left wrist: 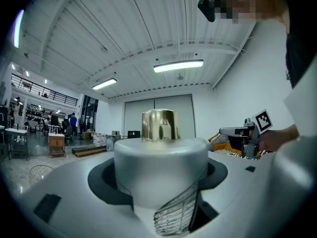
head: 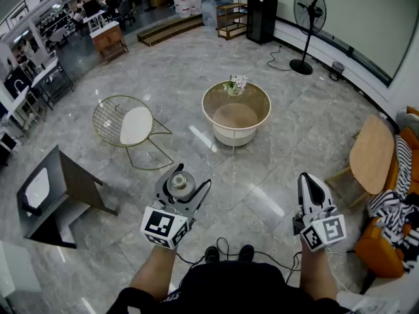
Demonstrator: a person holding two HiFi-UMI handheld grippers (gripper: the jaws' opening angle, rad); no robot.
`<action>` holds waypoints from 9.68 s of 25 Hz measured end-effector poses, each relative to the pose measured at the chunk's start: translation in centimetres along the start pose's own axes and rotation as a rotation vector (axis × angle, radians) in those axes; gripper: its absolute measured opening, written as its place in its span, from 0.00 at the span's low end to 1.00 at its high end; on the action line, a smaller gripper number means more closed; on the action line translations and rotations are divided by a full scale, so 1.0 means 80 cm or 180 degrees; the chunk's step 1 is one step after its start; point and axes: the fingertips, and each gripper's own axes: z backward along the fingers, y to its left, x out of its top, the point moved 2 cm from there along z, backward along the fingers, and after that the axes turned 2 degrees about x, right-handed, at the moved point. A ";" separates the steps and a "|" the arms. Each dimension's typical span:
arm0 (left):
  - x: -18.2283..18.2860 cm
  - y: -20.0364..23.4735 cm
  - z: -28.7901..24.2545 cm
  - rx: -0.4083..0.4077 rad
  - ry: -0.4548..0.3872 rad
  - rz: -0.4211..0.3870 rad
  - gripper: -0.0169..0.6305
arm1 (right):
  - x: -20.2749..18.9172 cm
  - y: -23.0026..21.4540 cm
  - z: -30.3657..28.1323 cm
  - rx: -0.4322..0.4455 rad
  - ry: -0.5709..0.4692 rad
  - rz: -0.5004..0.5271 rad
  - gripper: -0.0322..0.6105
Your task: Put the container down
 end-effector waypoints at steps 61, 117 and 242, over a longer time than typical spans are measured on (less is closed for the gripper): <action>-0.013 0.218 -0.473 -0.0271 -0.0079 0.0037 0.56 | -0.055 -0.235 -0.440 0.0271 0.0375 -0.0177 0.07; -0.290 0.264 -0.982 0.0719 0.0459 0.0479 0.56 | -0.381 -0.587 -0.831 0.1931 0.1407 -0.0352 0.07; -0.106 0.141 -0.895 0.0838 0.0829 0.0582 0.05 | -0.153 -0.611 -0.738 0.2315 0.0926 -0.0279 0.07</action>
